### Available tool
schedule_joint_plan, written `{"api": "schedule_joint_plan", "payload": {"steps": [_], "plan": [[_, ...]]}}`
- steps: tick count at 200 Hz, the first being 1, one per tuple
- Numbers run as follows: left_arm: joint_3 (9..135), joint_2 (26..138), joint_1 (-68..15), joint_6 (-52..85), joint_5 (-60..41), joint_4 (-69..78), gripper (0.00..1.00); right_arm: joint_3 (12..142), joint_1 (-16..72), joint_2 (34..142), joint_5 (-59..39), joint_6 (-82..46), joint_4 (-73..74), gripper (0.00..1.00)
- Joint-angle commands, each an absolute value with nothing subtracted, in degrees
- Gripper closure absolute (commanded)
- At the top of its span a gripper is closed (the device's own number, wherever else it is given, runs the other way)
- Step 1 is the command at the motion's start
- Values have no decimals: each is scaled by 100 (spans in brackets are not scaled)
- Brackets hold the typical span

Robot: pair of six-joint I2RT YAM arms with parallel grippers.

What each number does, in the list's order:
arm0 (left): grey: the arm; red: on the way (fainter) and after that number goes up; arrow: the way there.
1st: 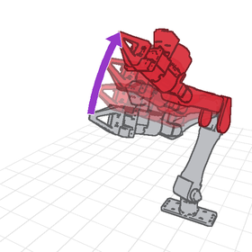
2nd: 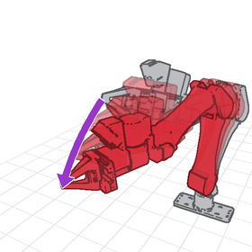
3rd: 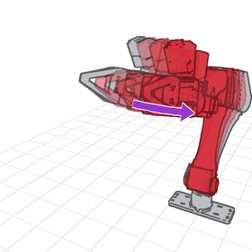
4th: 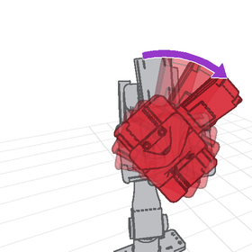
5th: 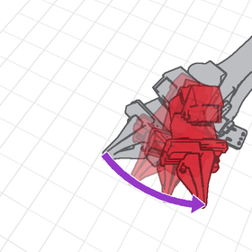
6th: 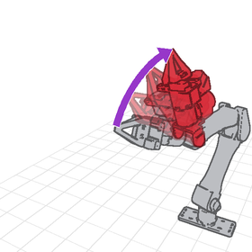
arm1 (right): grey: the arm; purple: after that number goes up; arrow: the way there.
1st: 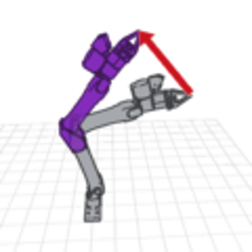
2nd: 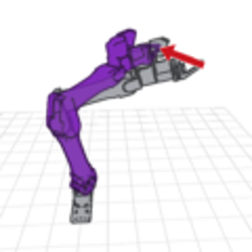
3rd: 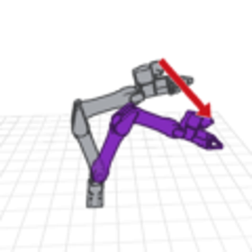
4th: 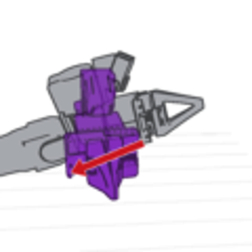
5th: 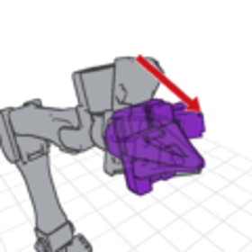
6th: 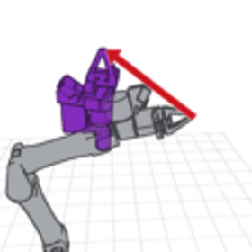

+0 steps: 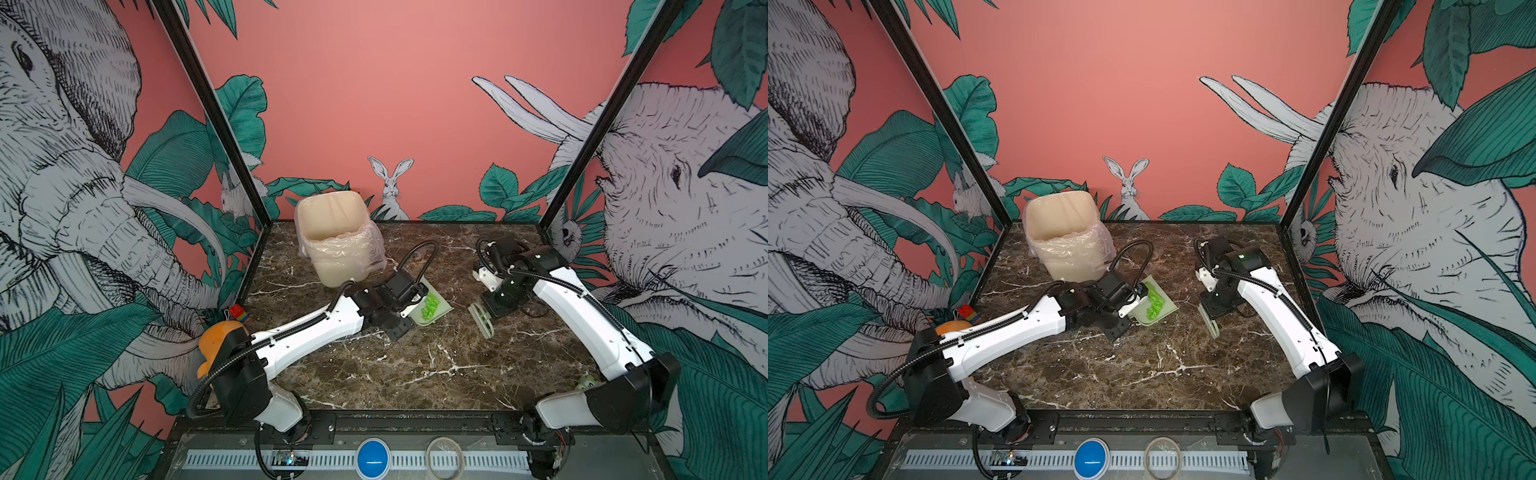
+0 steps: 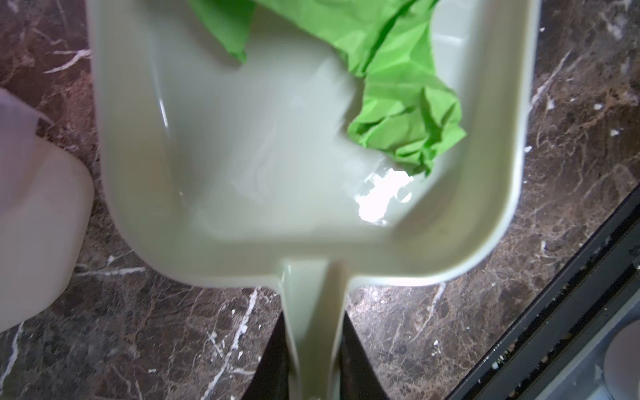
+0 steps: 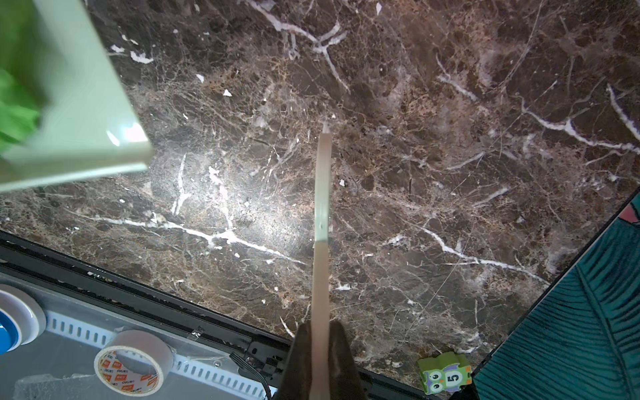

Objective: Sweep away the paper scraps from the table
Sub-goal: 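Lift the dustpan toward the beige bin with the left gripper while the right draws back, then tip the dustpan over the beige bin with the left gripper to empty it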

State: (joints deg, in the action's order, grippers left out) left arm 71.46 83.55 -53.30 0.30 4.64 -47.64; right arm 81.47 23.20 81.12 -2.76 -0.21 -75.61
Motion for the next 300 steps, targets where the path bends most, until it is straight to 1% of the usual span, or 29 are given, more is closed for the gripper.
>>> {"api": "schedule_joint_plan", "payload": {"steps": [1, 51, 93, 102, 164, 234, 255, 300], "plan": [[7465, 8009, -5175, 118, 604, -5394, 87, 8129, 2257, 7994, -412, 79, -7490, 100], [8510, 7754, -4645, -6, 788, -6415, 87, 8156, 2173, 8016, -542, 147, -7417, 100], [9384, 7752, -4052, -288, 879, -7084, 87, 8156, 2119, 7959, -580, 211, -7428, 100], [9498, 7743, -3777, -345, 913, -7155, 87, 8135, 2096, 7937, -593, 224, -7435, 100], [10013, 7682, -2510, -667, 883, -7382, 87, 8069, 1936, 7766, -659, 330, -7498, 100], [10010, 7665, -840, -961, 478, -7137, 87, 7963, 1872, 7640, -721, 371, -7544, 100], [10256, 7877, -639, -1101, 588, -7162, 87, 7963, 1859, 7625, -738, 394, -7570, 100], [10962, 8644, -606, -1315, 958, -7214, 86, 7981, 1854, 7603, -765, 404, -7607, 100]]}}
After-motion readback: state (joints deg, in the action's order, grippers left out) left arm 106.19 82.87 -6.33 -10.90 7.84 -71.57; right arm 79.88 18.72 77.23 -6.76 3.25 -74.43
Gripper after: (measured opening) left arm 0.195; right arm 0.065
